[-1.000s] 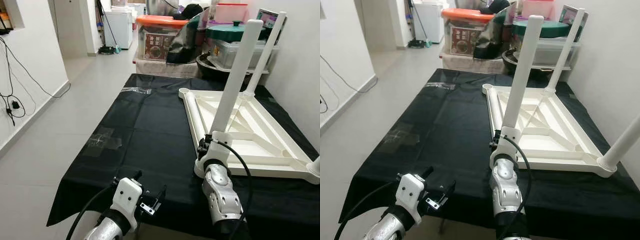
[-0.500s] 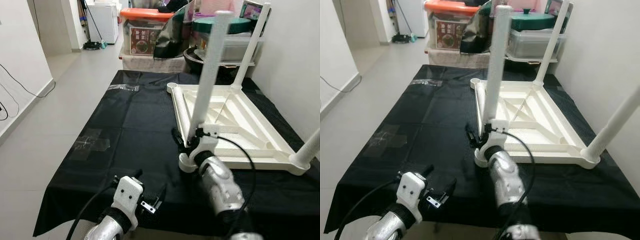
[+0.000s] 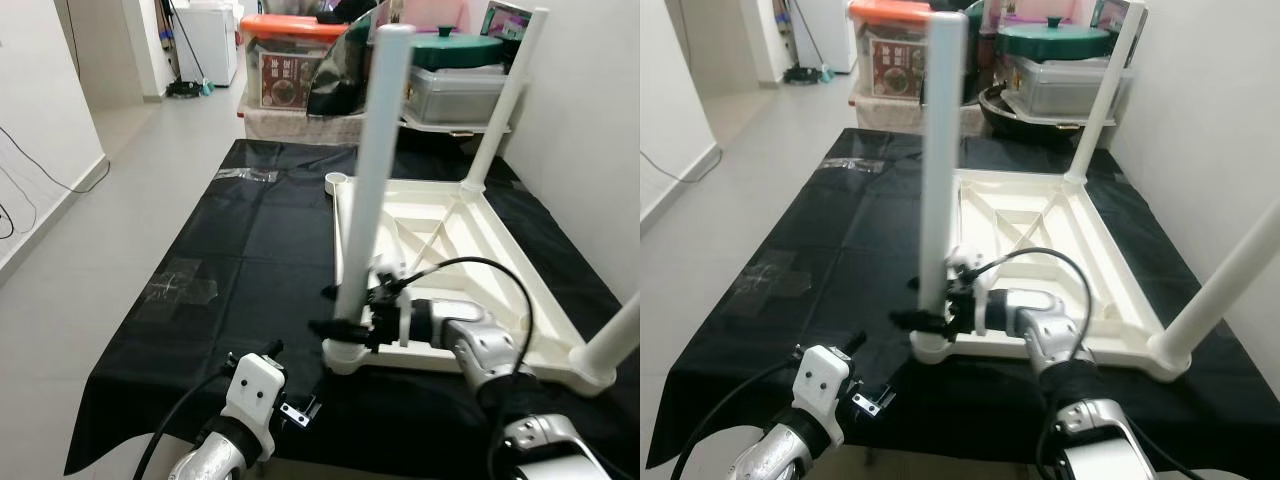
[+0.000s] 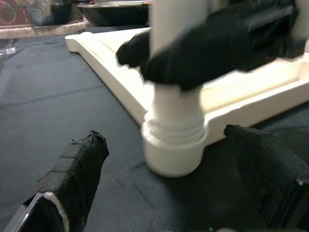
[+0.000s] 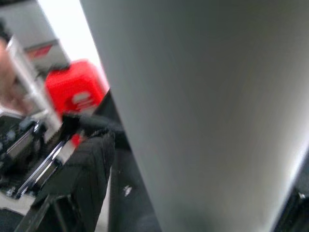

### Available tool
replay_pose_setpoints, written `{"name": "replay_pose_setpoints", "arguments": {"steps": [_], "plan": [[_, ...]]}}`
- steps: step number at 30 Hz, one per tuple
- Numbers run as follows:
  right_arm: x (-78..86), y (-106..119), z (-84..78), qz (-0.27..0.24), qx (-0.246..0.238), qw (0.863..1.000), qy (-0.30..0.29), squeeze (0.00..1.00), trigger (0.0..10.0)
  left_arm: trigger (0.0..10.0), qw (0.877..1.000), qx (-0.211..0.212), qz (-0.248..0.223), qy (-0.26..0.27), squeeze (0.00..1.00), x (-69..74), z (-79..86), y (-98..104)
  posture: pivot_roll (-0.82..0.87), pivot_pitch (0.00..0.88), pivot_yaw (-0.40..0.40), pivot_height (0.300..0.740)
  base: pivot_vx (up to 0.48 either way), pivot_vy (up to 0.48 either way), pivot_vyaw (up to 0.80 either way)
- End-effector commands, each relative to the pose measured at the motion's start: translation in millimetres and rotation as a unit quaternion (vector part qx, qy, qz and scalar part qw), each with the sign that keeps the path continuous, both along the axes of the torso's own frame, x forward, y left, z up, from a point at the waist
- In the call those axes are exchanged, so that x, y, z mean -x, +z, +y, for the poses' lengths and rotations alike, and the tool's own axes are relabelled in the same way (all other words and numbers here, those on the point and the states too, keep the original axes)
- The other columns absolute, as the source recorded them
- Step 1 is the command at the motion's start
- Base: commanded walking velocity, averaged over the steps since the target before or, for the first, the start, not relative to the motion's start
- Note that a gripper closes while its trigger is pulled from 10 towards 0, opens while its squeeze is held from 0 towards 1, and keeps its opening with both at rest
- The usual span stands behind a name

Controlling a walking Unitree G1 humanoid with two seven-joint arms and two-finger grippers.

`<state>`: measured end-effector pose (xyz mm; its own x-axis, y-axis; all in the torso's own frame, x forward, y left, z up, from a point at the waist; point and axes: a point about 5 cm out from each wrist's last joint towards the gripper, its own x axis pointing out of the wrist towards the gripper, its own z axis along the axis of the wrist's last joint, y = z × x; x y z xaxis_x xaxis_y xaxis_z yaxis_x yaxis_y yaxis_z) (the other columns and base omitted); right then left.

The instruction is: Building children table

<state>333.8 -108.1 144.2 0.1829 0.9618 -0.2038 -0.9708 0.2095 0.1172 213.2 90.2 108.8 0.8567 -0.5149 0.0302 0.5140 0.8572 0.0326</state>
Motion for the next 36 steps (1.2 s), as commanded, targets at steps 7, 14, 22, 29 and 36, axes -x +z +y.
{"name": "replay_pose_setpoints", "arguments": {"steps": [7, 14, 22, 29, 36], "plan": [[1.1, -14.3, 20.7, -0.018, 0.057, 0.998, 0.034, 0.00, 0.0, 10.0, 1.000, -0.009, 0.000, 0.001, 0.00, 1.4, 0.4, -1.3, 0.15, 0.000, -0.074, 0.740, 0.000, 0.000, 0.00], [-8.2, -10.3, 20.7, -0.056, 0.020, 0.995, -0.075, 0.00, 0.0, 10.0, 1.000, -0.007, 0.000, 0.000, 0.00, 1.9, -0.4, -1.5, 0.15, 0.000, -0.077, 0.740, 0.000, 0.000, 0.00], [-20.2, -20.9, -28.6, -0.046, 0.003, 0.825, -0.563, 0.00, 0.0, 10.0, 1.000, -0.005, 0.005, -0.005, 0.00, 2.5, 0.9, -2.8, 0.13, 0.000, -0.060, 0.740, 0.000, 0.000, 0.00], [0.0, -28.4, -45.3, -0.032, 0.013, 0.705, -0.709, 0.00, 0.0, 10.0, 1.000, -0.006, 0.005, -0.008, 0.00, 2.3, 0.7, -3.4, 0.13, 0.000, -0.061, 0.740, 0.000, 0.000, 0.00], [10.2, -27.4, -5.7, 0.003, -0.038, 0.695, -0.718, 0.67, 10.0, 10.0, 1.000, -0.007, 0.003, -0.007, 0.00, 2.2, -0.2, -3.9, 0.13, 0.000, -0.066, 0.740, 0.000, 0.000, 0.00]]}}
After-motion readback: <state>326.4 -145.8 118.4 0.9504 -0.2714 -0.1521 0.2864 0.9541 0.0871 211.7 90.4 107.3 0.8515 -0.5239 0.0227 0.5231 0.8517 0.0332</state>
